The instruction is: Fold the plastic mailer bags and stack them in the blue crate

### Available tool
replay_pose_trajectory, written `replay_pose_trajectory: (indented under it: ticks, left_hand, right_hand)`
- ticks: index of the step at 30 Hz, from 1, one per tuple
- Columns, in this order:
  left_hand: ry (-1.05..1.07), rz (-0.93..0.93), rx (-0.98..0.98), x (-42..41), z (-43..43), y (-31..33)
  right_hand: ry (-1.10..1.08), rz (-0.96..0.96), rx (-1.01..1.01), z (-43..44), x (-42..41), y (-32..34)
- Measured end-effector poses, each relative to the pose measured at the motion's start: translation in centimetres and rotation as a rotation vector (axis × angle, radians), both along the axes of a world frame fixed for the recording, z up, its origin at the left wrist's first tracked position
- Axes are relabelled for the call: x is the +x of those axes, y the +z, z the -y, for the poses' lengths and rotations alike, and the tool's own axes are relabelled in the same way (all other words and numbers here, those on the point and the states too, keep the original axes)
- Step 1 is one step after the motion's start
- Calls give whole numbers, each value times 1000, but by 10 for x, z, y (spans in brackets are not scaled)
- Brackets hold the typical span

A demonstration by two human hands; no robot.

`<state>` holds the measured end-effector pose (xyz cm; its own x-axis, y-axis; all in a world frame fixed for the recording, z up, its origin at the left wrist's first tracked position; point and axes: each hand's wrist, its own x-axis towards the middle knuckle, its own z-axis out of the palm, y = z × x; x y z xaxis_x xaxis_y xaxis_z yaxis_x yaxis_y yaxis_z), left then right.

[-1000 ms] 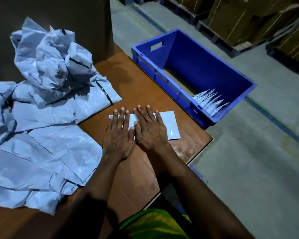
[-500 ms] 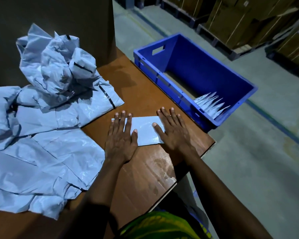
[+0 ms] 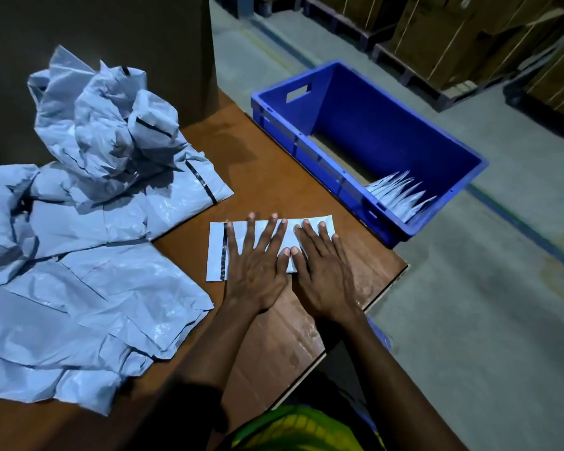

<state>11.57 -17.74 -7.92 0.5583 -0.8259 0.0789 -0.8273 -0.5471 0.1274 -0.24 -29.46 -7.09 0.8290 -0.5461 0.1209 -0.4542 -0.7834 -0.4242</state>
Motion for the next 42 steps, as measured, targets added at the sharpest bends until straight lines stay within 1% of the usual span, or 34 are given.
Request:
replay_pose_trajectory:
  ticks: [3, 7, 9, 11, 12, 13, 14, 16, 20, 24, 29, 31, 34, 36, 39, 42]
  left_hand:
    - [26, -42, 41, 3, 0, -1]
    - [41, -180, 51, 11, 4, 2]
    - [29, -269, -15, 14, 2, 5]
    - [62, -338, -162, 13, -4, 11]
    - [95, -309, -216, 13, -9, 12]
    - [128, -234, -240, 12, -14, 12]
    - [154, -156, -238, 11, -19, 10]
    - [168, -93, -214, 10, -27, 4]
    - [160, -54, -181, 11, -37, -12]
    - [185, -68, -172, 10, -35, -12]
    - [203, -76, -135, 14, -34, -14]
    - [209, -88, -117, 16, -32, -13]
    - [204, -69, -126, 15, -35, -12]
    - [210, -55, -157, 10, -43, -9]
    - [192, -39, -175, -8, -53, -3]
    - [192, -44, -138, -25, -54, -2]
  right_hand:
    - [0, -13, -36, 2, 2, -4]
    - [-16, -10, -48, 1, 4, -5]
    - [-29, -6, -39, -2, 4, -2]
    - [-48, 10, -35, -4, 4, 2]
    - [-52, 24, -42, -5, 5, 4]
    - [-43, 41, -60, -7, 8, 7]
    - [-20, 59, -76, -8, 12, 10]
    - [30, 81, -72, -10, 24, 13]
    - [40, 0, -57, -12, 37, 6]
    - [28, -56, -130, -13, 31, -6]
    - [32, -106, -97, -10, 37, -6]
    - [42, -129, -61, -8, 39, -2]
    - [113, -153, 62, 0, 36, 11]
    - [99, -118, 80, 2, 23, 19]
    - [-31, 26, -10, -8, -6, 23]
    - [-48, 156, -46, -15, -23, 15]
